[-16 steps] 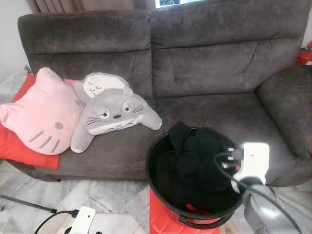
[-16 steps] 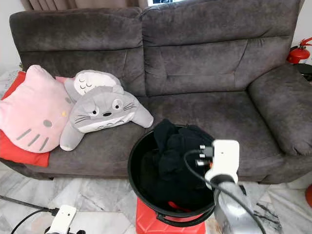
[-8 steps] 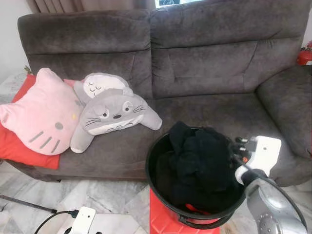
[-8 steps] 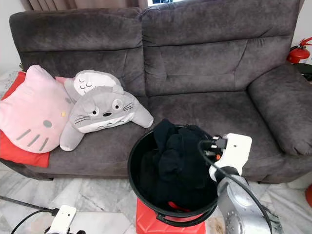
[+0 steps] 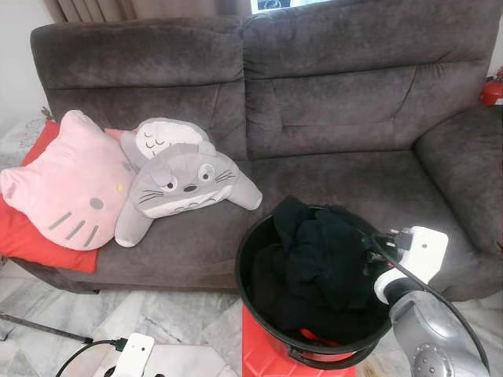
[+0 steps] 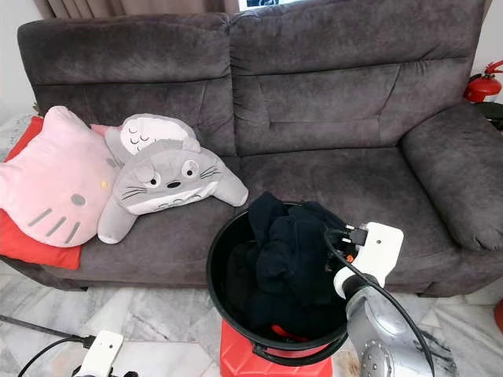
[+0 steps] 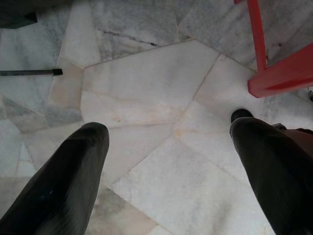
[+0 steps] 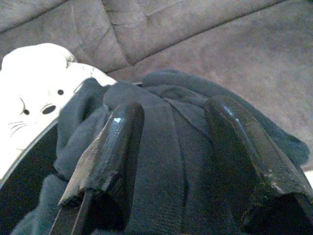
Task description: Hang hanger
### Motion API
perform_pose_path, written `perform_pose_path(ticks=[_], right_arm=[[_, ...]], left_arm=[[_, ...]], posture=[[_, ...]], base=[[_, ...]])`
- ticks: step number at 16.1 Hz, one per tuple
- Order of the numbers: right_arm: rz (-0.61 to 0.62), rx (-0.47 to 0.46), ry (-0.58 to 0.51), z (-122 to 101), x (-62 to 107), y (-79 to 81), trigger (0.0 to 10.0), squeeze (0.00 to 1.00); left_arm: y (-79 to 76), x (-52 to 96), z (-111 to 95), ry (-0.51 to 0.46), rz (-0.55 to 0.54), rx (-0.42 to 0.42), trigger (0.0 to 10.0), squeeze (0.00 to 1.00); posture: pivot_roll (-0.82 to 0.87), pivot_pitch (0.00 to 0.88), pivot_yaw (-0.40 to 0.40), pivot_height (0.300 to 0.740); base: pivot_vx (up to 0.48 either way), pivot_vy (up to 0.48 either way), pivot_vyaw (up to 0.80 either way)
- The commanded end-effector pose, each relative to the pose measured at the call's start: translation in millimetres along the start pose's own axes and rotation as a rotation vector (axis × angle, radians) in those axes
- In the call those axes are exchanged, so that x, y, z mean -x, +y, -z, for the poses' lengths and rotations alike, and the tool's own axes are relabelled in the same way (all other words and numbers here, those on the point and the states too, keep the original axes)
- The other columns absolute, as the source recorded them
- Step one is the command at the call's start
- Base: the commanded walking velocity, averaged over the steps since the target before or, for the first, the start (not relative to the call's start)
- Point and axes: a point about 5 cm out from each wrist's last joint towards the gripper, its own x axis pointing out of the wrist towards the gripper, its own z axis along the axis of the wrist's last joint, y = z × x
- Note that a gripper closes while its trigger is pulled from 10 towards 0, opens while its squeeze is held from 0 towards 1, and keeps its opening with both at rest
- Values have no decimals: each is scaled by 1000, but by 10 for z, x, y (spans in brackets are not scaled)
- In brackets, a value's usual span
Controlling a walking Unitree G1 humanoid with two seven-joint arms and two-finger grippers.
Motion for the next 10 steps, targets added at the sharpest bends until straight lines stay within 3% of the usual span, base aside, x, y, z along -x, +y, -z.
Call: perform_pose_path(ticks=[1, 10], right_arm=[[-6, -18, 53, 108, 15, -4, 10000, 0], [-152, -36, 189, 315, 40, 196, 10000, 0]], left_arm=[[75, 19, 55, 23, -13, -19, 10000, 0], [91, 17, 31, 16, -17, -23, 10000, 0]], posture=[[-183, 0, 122, 740], [-180, 0, 122, 740]], base=[[0, 0, 0], [0, 0, 0]])
